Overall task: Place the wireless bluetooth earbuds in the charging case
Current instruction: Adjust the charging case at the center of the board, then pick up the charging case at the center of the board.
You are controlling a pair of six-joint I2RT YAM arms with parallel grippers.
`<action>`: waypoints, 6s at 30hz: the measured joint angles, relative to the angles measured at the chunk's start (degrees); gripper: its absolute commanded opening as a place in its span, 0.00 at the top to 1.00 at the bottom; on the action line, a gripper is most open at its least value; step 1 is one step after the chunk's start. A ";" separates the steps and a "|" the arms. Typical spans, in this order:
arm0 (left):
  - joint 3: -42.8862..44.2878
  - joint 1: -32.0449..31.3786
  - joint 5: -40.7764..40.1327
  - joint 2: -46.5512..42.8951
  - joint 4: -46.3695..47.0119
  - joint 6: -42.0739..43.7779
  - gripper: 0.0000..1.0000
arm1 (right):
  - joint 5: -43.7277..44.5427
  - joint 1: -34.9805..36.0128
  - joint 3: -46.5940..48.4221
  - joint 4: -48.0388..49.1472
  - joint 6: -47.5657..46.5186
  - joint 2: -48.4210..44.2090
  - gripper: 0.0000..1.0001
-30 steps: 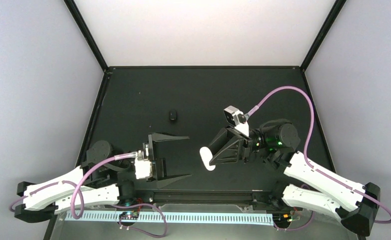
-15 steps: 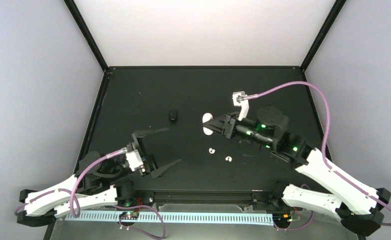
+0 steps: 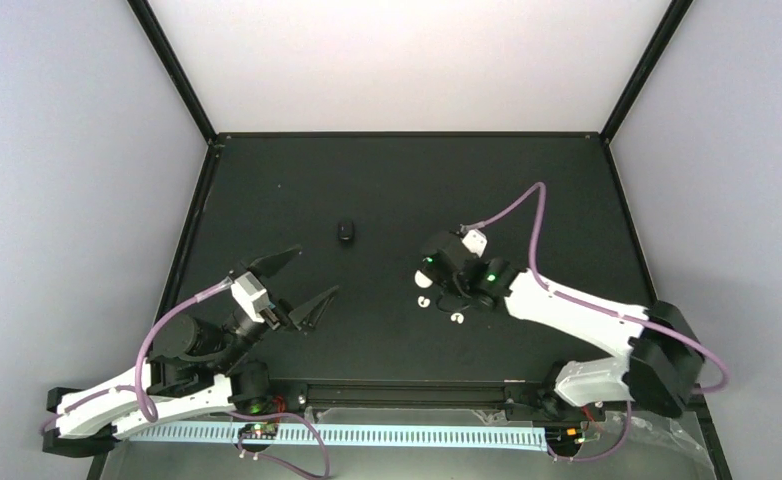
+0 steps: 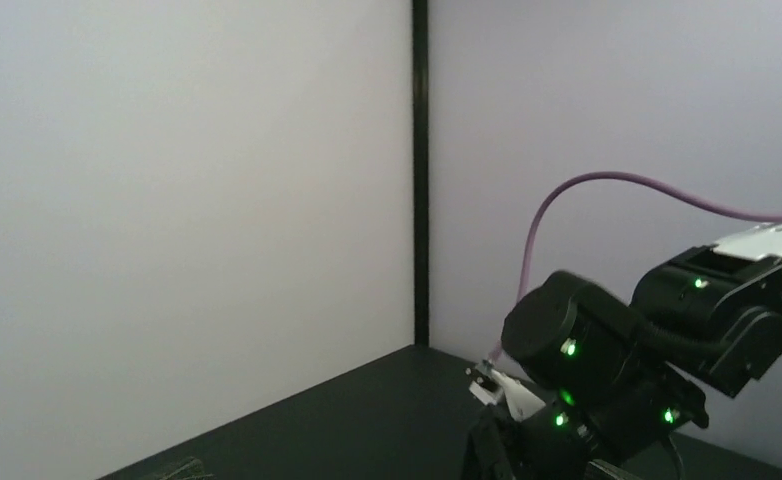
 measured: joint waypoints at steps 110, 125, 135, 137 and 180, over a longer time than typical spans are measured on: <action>-0.52 0.00 -12.68 6.56 -5.20 -4.02 0.01 | -16.39 -10.29 26.64 -10.12 -43.43 25.16 0.80; 3.17 2.19 -10.21 27.69 18.56 -7.85 0.01 | -11.87 -10.29 21.51 -3.56 -11.41 -4.26 0.99; 13.35 7.30 2.29 47.41 24.30 -14.08 0.01 | -10.38 -10.21 20.17 -6.54 -6.01 -12.11 0.99; 14.45 8.72 4.98 49.20 25.42 -15.67 0.01 | -10.27 -10.23 20.20 -7.04 -5.81 -12.72 0.99; 22.95 15.23 21.38 61.96 30.67 -26.05 0.44 | -12.28 -10.23 20.90 -8.50 -3.08 -14.08 0.99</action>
